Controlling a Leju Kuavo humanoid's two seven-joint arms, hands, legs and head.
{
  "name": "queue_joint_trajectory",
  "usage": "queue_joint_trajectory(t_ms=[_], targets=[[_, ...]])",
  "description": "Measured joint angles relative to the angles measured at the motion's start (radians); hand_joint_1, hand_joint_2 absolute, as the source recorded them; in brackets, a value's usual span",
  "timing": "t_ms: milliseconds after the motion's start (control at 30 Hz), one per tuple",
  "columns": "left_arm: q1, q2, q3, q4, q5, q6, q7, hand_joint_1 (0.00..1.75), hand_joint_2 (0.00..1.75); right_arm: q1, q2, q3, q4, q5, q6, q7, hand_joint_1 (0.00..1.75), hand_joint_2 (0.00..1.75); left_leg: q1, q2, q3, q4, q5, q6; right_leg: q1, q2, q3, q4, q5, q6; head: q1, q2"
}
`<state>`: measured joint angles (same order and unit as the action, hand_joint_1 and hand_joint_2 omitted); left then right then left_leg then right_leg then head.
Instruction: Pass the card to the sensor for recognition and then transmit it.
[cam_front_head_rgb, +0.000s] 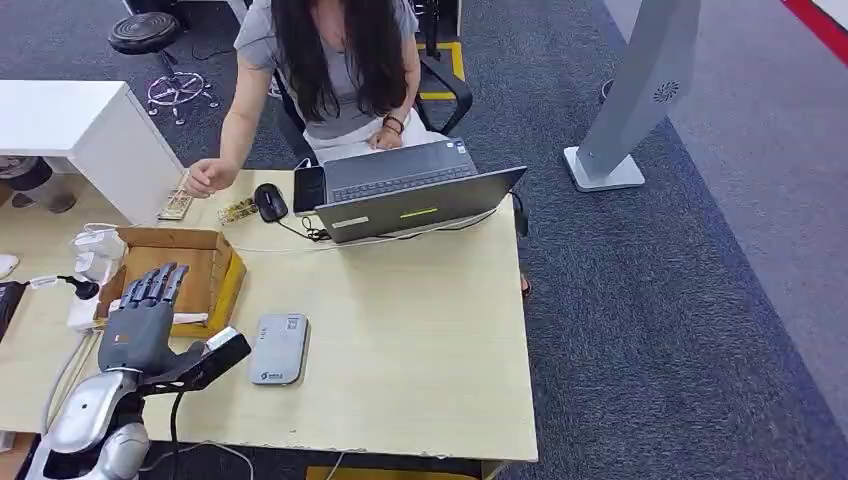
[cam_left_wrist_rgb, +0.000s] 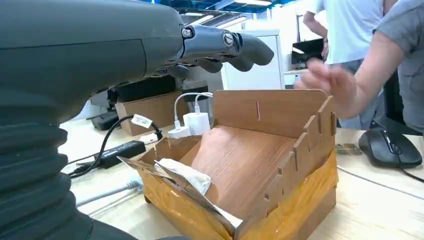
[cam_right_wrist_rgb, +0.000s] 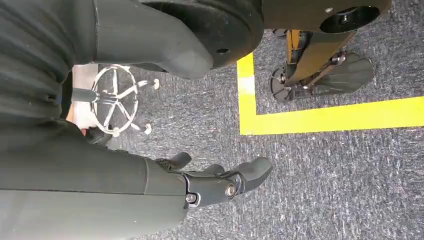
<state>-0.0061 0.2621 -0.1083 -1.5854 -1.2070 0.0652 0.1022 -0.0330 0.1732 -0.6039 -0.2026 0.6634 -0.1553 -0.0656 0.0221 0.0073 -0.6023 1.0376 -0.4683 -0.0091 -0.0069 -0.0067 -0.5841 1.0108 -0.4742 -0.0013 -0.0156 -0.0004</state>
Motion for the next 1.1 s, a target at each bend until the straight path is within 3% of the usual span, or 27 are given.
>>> queue_joint_trajectory(t_ms=[633, 867, 1100], targets=[[-0.001, 0.000, 0.034, 0.013, 0.003, 0.000, 0.014, 0.00, 1.75, 0.000, 0.000, -0.008, 0.000, 0.018, 0.005, 0.000, 0.00, 1.75, 0.000, 0.000, 0.000, 0.000, 0.000, 0.000, 0.000, 0.000, 0.000, 0.000, 0.000, 0.000, 0.000, 0.000], [-0.060, 0.007, 0.113, 0.117, 0.009, 0.003, 0.018, 0.00, 1.75, 0.000, -0.003, -0.008, -0.002, 0.049, 0.014, 0.000, 0.00, 1.75, 0.000, 0.000, 0.001, 0.000, 0.000, 0.000, 0.000, 0.000, 0.000, 0.000, 0.000, 0.000, -0.001, 0.000], [-0.080, 0.006, 0.119, 0.160, 0.006, 0.003, 0.018, 0.00, 1.75, 0.000, -0.003, -0.008, -0.003, 0.053, 0.016, 0.003, 0.00, 1.75, 0.000, 0.000, 0.000, 0.000, 0.000, 0.000, 0.000, 0.000, 0.000, 0.000, 0.000, 0.000, -0.001, 0.000]])
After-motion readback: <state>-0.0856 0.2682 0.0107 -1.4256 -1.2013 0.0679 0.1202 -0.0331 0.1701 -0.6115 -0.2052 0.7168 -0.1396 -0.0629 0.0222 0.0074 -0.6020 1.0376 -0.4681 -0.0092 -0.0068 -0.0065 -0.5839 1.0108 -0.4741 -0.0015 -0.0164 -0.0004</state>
